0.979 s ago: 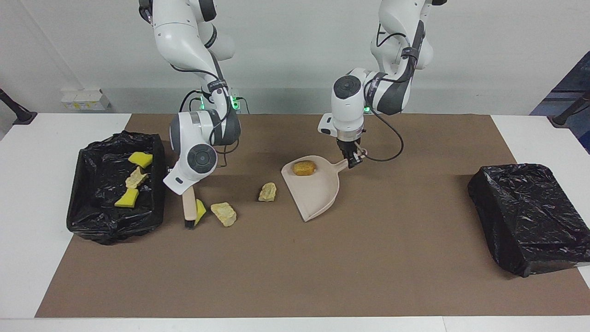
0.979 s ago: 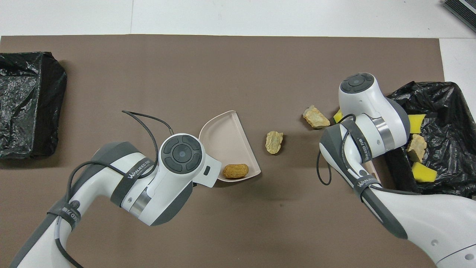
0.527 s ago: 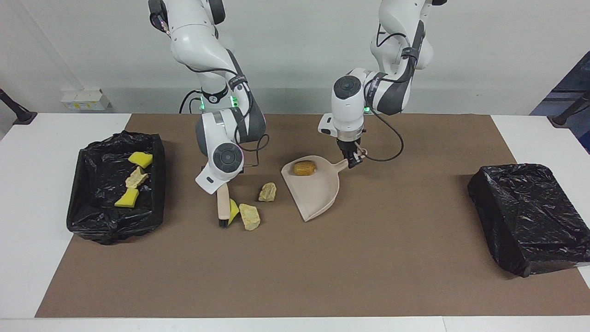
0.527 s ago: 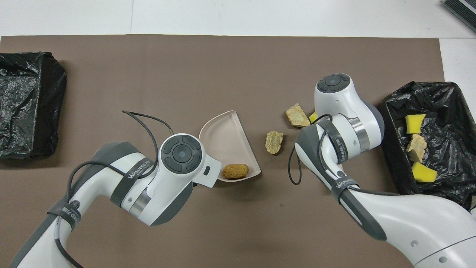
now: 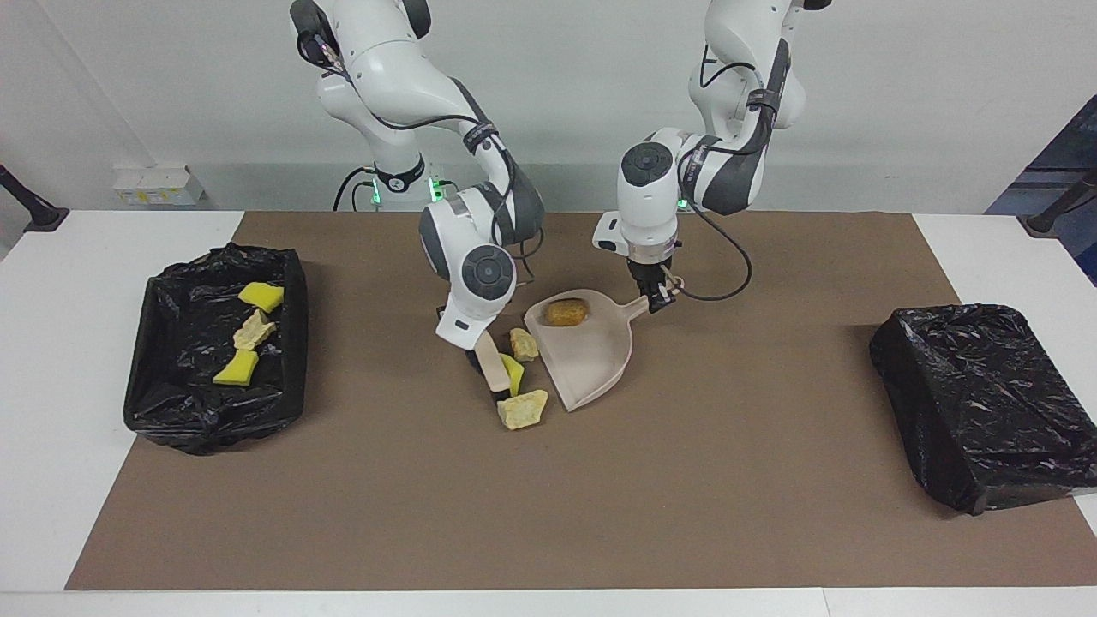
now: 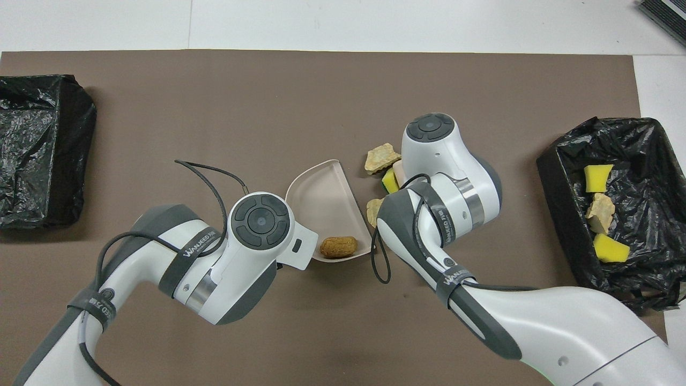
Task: Sweep and dump trash in bin
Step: 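Sweep the bread and yellow sponge pieces into the dustpan with the right gripper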
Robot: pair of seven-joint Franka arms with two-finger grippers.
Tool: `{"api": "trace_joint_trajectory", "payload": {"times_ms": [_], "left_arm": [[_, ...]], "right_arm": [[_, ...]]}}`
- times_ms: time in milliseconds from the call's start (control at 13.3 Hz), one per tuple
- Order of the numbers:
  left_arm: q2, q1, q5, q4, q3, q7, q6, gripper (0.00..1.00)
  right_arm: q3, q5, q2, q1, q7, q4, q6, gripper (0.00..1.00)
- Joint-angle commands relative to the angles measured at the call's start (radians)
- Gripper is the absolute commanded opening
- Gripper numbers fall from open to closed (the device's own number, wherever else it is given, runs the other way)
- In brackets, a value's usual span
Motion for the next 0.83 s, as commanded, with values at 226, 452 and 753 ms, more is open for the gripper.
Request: {"api": "trace_joint_trajectory", "payload": {"times_ms": [226, 452, 753], "left_arm": [[-0.022, 0.011, 0.0, -0.037, -0.001, -0.008, 0.017, 0.0], [-0.021, 0.03, 0.0, -0.035, -0.001, -0.011, 0.015, 0.0], [-0.021, 0.036, -0.011, -0.037, -0.001, -0.069, 0.015, 0.0]], "right_arm": [[0.059, 0.109, -0.044, -0.019, -0.108, -0.007, -0.055, 0.0], [0.056, 0.098, -0.043, -0.057, -0.102, 0.05, -0.105, 0.0], [0.05, -0.029, 0.012, -0.06, -0.094, 0.146, -0.125, 0.0]]}}
